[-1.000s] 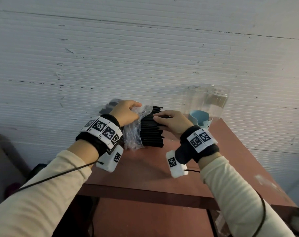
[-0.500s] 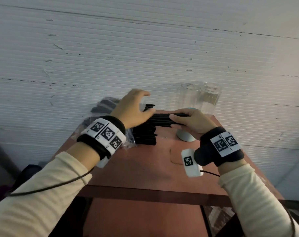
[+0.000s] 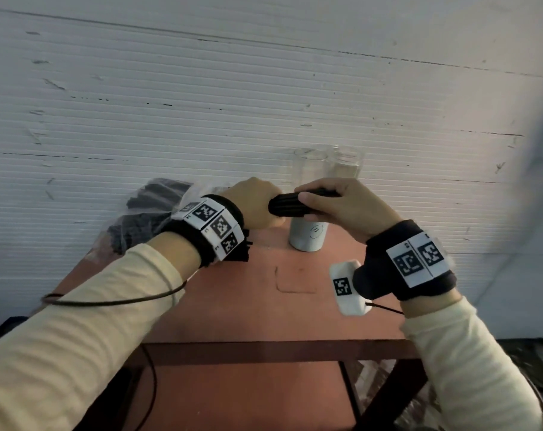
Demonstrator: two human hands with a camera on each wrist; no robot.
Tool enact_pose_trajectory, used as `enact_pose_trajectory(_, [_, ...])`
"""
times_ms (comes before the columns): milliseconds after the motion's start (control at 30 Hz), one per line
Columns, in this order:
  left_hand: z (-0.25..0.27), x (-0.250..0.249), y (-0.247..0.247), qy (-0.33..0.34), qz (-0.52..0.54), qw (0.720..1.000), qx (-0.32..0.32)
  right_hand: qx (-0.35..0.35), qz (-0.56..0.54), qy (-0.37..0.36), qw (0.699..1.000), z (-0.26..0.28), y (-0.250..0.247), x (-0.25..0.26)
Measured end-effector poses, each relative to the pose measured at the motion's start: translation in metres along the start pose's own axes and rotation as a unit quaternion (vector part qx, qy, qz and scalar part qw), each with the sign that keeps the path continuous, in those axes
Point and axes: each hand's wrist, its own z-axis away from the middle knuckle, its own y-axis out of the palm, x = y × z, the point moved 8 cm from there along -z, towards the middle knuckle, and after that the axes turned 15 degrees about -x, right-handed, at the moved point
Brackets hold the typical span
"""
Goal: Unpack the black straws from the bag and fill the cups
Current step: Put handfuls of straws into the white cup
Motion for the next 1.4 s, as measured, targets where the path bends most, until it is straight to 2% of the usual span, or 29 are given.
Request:
enact_pose_trajectory(100, [-0.003,-0.018,-0.022,0.01,0.104,0.992,-0.076,-0.042,0.04,-0.063,0.996,0.008,-0.03,0.036])
enact_pose_trajectory(233, [-0.009,-0.038,-0.045,-0.021,0.239,0.957,-0.162,-0.14,0.025,-0.256,0.956,0.025,-0.059,0.103])
enact_pose_trajectory(333, [-0.012,-0.058,-0.047,-0.039,0.358,0.917,-0.172,-0.165,0.009,-0.351,0.922,0.034,-0.059,0.132])
enact_pose_trajectory(467, [-0.01,-0.069,-0.027,-0.096,0.462,0.869,-0.149,-0.174,0.043,-0.403,0.897,0.03,-0.047,0.137])
enact_pose_trajectory(567, [-0.004,-0.062,0.013,-0.161,0.486,0.854,-0.089,-0.166,0.139,-0.402,0.89,0.02,-0.029,0.111])
enact_pose_trajectory(700, [0.008,-0.048,0.047,-0.182,0.49,0.851,-0.039,-0.082,0.245,-0.353,0.899,0.011,-0.001,0.056])
enact_pose_trajectory(767, [0.011,-0.048,0.05,-0.174,0.502,0.847,-0.026,-0.082,0.232,-0.346,0.906,0.011,-0.001,0.048])
enact_pose_trajectory(867, [0.012,-0.052,0.049,-0.156,0.509,0.846,-0.002,-0.122,0.215,-0.359,0.9,0.01,-0.006,0.052])
enact_pose_trajectory(967, [0.014,-0.047,0.056,-0.175,0.511,0.841,0.012,-0.087,0.235,-0.344,0.905,0.008,0.001,0.044])
enact_pose_trajectory(1067, [0.023,-0.046,0.08,-0.175,0.481,0.853,0.103,-0.086,0.213,-0.346,0.91,0.01,0.002,0.038])
enact_pose_trajectory(1167, [0.03,-0.046,0.093,-0.177,0.461,0.852,0.172,-0.097,0.196,-0.347,0.912,0.009,0.0,0.036])
enact_pose_trajectory(1267, [0.033,-0.049,0.092,-0.17,0.444,0.858,0.193,-0.102,0.192,-0.355,0.909,0.012,0.0,0.035])
enact_pose_trajectory(1400, [0.032,-0.045,0.085,-0.163,0.415,0.88,0.162,-0.099,0.171,-0.355,0.914,0.019,-0.004,0.043])
